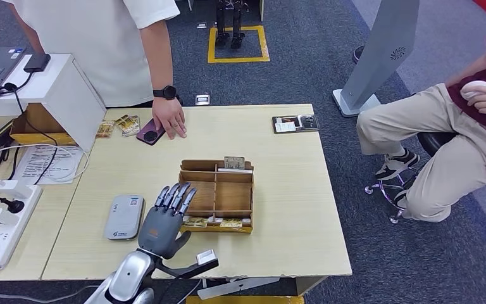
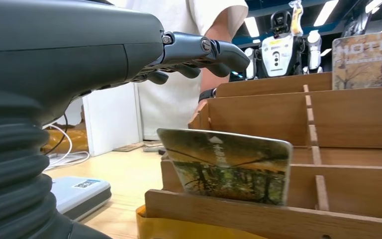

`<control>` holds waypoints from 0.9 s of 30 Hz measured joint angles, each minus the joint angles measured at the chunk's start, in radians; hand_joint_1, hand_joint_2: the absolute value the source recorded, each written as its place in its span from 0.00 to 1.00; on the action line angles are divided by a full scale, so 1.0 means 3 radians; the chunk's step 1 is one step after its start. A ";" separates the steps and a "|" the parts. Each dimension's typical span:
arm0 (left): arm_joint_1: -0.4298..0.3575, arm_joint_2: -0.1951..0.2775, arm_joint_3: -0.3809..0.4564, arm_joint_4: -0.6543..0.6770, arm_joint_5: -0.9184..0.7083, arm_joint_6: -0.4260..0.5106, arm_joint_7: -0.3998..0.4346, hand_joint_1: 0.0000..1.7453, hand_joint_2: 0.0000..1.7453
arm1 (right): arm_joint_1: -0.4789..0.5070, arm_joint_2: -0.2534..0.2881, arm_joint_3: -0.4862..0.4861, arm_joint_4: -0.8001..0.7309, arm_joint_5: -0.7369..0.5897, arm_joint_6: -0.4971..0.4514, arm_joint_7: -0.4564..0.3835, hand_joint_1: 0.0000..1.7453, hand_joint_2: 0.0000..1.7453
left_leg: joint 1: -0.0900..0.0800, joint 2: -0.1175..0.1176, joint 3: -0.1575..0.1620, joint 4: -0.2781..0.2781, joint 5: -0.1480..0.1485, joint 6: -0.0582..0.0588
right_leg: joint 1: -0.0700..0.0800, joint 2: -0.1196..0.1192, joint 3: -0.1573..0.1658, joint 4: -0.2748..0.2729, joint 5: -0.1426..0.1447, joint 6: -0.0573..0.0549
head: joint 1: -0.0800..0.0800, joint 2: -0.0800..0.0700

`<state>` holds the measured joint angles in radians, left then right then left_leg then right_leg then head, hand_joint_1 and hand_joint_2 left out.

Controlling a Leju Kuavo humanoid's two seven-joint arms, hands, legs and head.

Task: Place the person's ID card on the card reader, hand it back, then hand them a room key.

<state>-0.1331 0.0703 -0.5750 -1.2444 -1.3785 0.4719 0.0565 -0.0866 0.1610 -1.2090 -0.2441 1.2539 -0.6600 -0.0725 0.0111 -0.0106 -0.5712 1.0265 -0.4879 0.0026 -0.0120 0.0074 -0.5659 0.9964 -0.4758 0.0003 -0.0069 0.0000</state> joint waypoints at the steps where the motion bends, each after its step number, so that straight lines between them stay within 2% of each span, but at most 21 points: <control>1: 0.0000 0.0005 0.0000 0.0000 0.0004 0.0000 0.0000 0.00 1.00 | 0.0000 0.0000 0.0000 0.0000 0.0000 0.0000 0.0000 0.00 1.00 | 0.0000 0.0000 0.0000 0.0000 0.0000 0.0000 | 0.0000 0.0000 0.0000 0.0000 0.0000 0.0000 | 0.0000 0.0000; 18: 0.0019 0.0053 -0.0003 -0.0032 0.0078 0.0107 -0.0035 0.00 1.00 | 0.0001 0.0000 0.0002 0.0000 -0.0002 -0.0008 0.0000 0.00 1.00 | 0.0000 0.0000 0.0000 0.0000 0.0000 0.0000 | 0.0000 0.0000 0.0000 0.0000 0.0000 0.0000 | 0.0000 0.0000; 27: 0.0086 0.0257 -0.0002 -0.0305 0.0062 0.0043 -0.0086 0.00 1.00 | 0.0005 -0.0001 0.0000 0.0000 -0.0051 -0.0020 0.0000 0.00 1.00 | 0.0000 0.0000 0.0000 0.0000 0.0000 0.0000 | 0.0000 0.0000 0.0000 0.0001 0.0000 0.0000 | 0.0000 0.0000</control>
<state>-0.1073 0.1473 -0.5756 -1.3358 -1.3600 0.4846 0.0307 -0.0851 0.1606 -1.2089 -0.2441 1.2385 -0.6659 -0.0725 0.0112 -0.0106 -0.5712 1.0264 -0.4878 0.0026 -0.0119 0.0074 -0.5659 0.9967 -0.4758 0.0003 -0.0069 0.0000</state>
